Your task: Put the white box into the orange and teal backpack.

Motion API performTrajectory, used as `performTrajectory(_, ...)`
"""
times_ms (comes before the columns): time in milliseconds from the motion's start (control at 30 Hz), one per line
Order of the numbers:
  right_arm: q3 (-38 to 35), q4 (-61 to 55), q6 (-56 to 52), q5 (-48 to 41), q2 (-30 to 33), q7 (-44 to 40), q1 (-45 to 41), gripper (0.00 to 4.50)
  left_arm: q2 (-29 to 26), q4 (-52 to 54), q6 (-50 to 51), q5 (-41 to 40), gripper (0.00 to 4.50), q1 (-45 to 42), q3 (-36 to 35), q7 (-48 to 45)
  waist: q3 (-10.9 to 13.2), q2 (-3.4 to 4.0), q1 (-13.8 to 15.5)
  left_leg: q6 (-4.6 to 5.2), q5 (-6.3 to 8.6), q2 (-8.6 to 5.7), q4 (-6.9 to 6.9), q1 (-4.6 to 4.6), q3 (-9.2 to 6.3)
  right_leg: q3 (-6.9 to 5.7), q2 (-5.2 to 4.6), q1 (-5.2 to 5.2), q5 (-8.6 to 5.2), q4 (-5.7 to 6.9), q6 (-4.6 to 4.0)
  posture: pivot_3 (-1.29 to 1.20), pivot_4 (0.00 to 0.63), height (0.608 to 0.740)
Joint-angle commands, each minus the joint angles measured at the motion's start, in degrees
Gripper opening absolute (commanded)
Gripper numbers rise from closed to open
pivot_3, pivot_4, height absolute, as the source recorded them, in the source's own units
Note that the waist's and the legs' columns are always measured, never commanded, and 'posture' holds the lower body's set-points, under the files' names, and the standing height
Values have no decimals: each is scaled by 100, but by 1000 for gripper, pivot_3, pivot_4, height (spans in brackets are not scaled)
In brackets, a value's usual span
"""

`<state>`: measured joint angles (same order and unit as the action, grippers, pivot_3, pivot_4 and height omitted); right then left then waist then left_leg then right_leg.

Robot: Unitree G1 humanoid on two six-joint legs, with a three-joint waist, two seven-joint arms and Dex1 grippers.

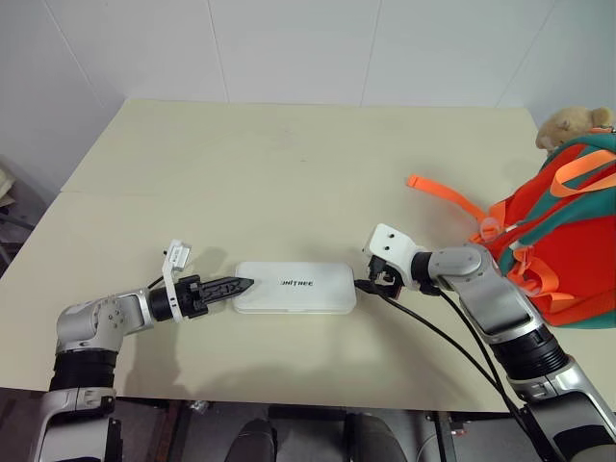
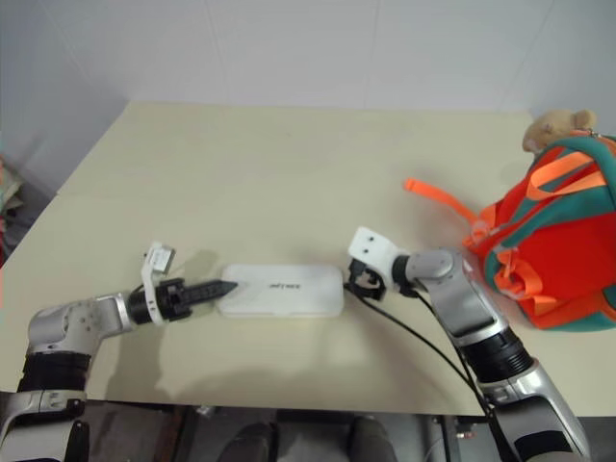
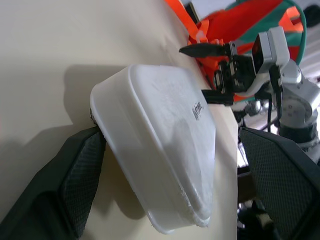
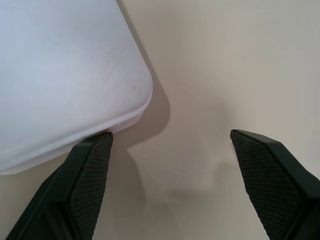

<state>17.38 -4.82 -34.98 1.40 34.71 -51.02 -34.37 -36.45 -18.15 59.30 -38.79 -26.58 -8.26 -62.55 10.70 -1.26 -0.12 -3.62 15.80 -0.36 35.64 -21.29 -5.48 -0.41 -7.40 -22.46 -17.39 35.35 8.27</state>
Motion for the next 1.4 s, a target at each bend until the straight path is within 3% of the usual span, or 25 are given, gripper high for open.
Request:
performTrajectory(33, -20, -360, 136, -137, -68, -81, 7, 4500, 63, -214, -27, 138, 4477, -164, 432, -342, 0, 0, 0, 0, 0, 0, -1, 0, 0, 0, 0, 0, 0, -1, 0, 0, 150, 740)
performTrajectory(333, -37, -398, 101, -146, -91, -67, 26, 4500, 198, -491, -206, 431, 4477, -521, 862, -820, 0, 0, 8, 1, 0, -1, 0, -1, 0, -1, -1, 2, 0, -1, 1, 0, 150, 740)
performTrajectory(733, -65, -405, 89, -101, -141, -83, 48, 4500, 256, -203, -291, 715, 4477, -366, 1290, -1087, 0, 1, 3, 1, 1, -1, -4, -2, 1, -1, -1, 2, 0, -11, 1, 0, 150, 740)
performTrajectory(1400, -94, -332, 130, -23, -221, -167, -5, 4500, 1109, 14, 314, 342, 4477, -445, 390, -47, -1, 1, 29, -2, -1, -6, 0, -6, 0, -1, -5, 9, 7, -27, 13, 0, 150, 740)
